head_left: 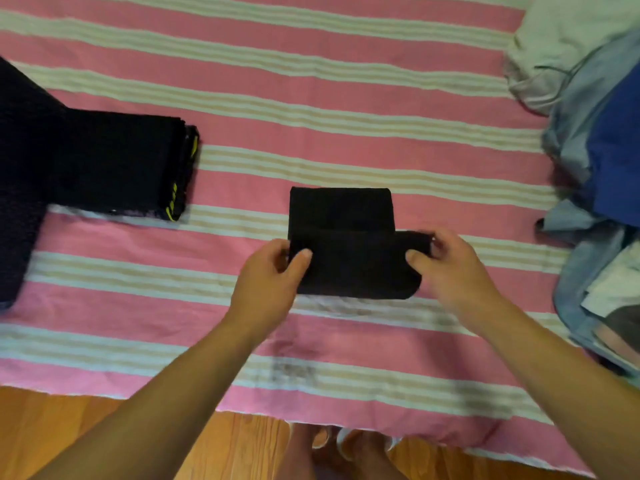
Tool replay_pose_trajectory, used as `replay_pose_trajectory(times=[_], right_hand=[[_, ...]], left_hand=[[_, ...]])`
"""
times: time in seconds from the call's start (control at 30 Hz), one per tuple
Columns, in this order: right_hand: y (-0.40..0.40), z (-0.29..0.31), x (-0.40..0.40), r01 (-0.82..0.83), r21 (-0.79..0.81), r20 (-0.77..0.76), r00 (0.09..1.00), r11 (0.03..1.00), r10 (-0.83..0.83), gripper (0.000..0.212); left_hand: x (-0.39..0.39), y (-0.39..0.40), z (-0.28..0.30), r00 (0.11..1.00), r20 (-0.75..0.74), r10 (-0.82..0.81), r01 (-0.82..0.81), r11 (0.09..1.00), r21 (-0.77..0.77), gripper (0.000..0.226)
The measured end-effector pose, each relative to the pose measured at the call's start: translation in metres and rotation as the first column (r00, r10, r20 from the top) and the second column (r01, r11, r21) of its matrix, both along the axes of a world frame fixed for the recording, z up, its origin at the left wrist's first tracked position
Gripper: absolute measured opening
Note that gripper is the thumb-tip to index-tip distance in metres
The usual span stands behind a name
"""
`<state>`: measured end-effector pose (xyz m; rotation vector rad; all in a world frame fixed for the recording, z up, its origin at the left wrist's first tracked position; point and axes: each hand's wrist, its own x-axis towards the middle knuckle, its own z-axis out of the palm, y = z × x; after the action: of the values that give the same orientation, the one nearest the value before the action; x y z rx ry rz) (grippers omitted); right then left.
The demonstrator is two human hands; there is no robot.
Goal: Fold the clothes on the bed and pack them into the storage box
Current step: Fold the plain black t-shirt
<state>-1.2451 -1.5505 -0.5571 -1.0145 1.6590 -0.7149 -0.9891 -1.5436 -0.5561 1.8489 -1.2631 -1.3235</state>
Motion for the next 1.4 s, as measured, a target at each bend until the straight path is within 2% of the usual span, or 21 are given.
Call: replay_pose_trajectory(times=[0.03, 0.1, 0.17, 0.23, 0.3, 0.37, 0.47, 0.5, 0.53, 0.6, 0.67, 0.73, 0.83, 0.9, 1.03, 1.1, 1.13, 1.2, 1.27, 1.33, 1.4], right_hand=[[-0.023, 0.0, 0.003, 0.066, 0.017, 0.103, 0.992, 0.998, -0.068, 0.026], [-0.058, -0.012, 0.008, 0.114, 0.131, 0.207, 0.968, 0.985, -0.14, 0.04], [-0.068, -0.033, 0.009, 0.082, 0.261, 0.124, 0.985, 0.962, -0.117, 0.064], [-0.062, -0.05, 0.011, 0.071, 0.294, 0.077, 0.992, 0.953, -0.098, 0.063], [-0.056, -0.06, 0.012, 0.078, 0.224, -0.012, 0.997, 0.972, -0.077, 0.051], [-0.058, -0.063, 0.015, 0.077, 0.153, -0.126, 0.99, 0.985, -0.058, 0.044], [-0.064, -0.069, 0.018, 0.043, 0.093, -0.193, 0.981, 0.995, -0.024, 0.047], [-0.065, -0.071, 0.019, 0.014, 0.093, -0.215, 0.977, 0.996, 0.006, 0.05], [-0.063, -0.073, 0.02, -0.022, 0.094, -0.273, 0.961, 0.995, 0.047, 0.054], [-0.06, -0.072, 0.024, -0.101, 0.057, -0.489, 0.865, 0.993, 0.115, 0.065], [-0.058, -0.067, 0.033, -0.274, -0.086, -0.669, 0.728, 0.958, 0.148, 0.07], [-0.061, -0.07, 0.047, -0.466, -0.129, -0.756, 0.618, 0.876, 0.217, 0.067], [-0.071, -0.099, 0.05, -0.519, 0.095, -0.755, 0.519, 0.849, 0.401, 0.064], [-0.07, -0.121, 0.043, -0.519, 0.173, -0.761, 0.469, 0.837, 0.448, 0.065], [-0.068, -0.135, 0.045, -0.505, 0.165, -0.783, 0.455, 0.847, 0.424, 0.065], [-0.071, -0.129, 0.047, -0.507, 0.179, -0.76, 0.473, 0.843, 0.446, 0.065], [-0.071, -0.125, 0.046, -0.5, 0.171, -0.733, 0.512, 0.849, 0.449, 0.065], [-0.066, -0.109, 0.045, -0.393, 0.112, -0.612, 0.696, 0.913, 0.375, 0.069], [-0.06, -0.097, 0.044, -0.135, 0.049, -0.474, 0.869, 0.99, 0.142, 0.08], [-0.056, -0.089, 0.045, 0.145, 0.119, -0.29, 0.951, 0.982, -0.105, 0.09], [-0.054, -0.083, 0.047, 0.337, 0.253, -0.118, 0.941, 0.907, -0.317, 0.087]], left_hand=[[-0.006, -0.025, -0.001, 0.997, -0.049, 0.068, -0.066, 0.997, 0.031, 0.019], [-0.016, -0.065, -0.015, 0.976, -0.098, 0.196, -0.182, 0.974, 0.136, 0.034], [-0.021, -0.078, -0.036, 0.966, -0.067, 0.25, -0.224, 0.937, 0.268, 0.044], [-0.021, -0.072, -0.053, 0.961, -0.048, 0.273, -0.236, 0.897, 0.374, 0.042], [-0.02, -0.064, -0.061, 0.954, -0.029, 0.298, -0.27, 0.899, 0.344, 0.036], [-0.021, -0.062, -0.063, 0.947, -0.015, 0.32, -0.307, 0.92, 0.243, 0.03], [-0.027, -0.06, -0.059, 0.951, 0.125, 0.283, -0.3, 0.943, 0.143, 0.031], [-0.028, -0.057, -0.059, 0.945, 0.247, 0.215, -0.248, 0.963, 0.109, 0.036], [-0.029, -0.052, -0.061, 0.897, 0.43, 0.101, -0.139, 0.989, 0.056, 0.044], [-0.035, -0.046, -0.066, 0.691, 0.716, -0.097, 0.188, 0.981, -0.049, 0.058], [-0.045, -0.048, -0.07, 0.578, 0.791, -0.2, 0.463, 0.879, -0.117, 0.06], [-0.054, -0.058, -0.08, 0.538, 0.801, -0.264, 0.543, 0.835, -0.09, 0.056], [-0.052, -0.072, -0.107, 0.487, 0.78, -0.394, 0.524, 0.846, 0.1, 0.061], [-0.046, -0.073, -0.128, 0.479, 0.763, -0.434, 0.536, 0.833, 0.137, 0.062], [-0.04, -0.084, -0.141, 0.531, 0.708, -0.465, 0.563, 0.819, 0.116, 0.058], [-0.032, -0.085, -0.134, 0.622, 0.623, -0.474, 0.555, 0.828, 0.076, 0.058], [-0.027, -0.082, -0.128, 0.698, 0.57, -0.433, 0.51, 0.86, 0.029, 0.06], [-0.018, -0.072, -0.112, 0.878, 0.405, -0.255, 0.298, 0.954, -0.045, 0.063], [-0.015, -0.065, -0.097, 0.989, 0.13, -0.076, 0.073, 0.997, 0.024, 0.061], [-0.016, -0.065, -0.088, 0.986, -0.096, 0.134, -0.115, 0.976, 0.185, 0.054], [-0.009, -0.073, -0.088, 0.956, -0.137, 0.26, -0.188, 0.899, 0.395, 0.041]])
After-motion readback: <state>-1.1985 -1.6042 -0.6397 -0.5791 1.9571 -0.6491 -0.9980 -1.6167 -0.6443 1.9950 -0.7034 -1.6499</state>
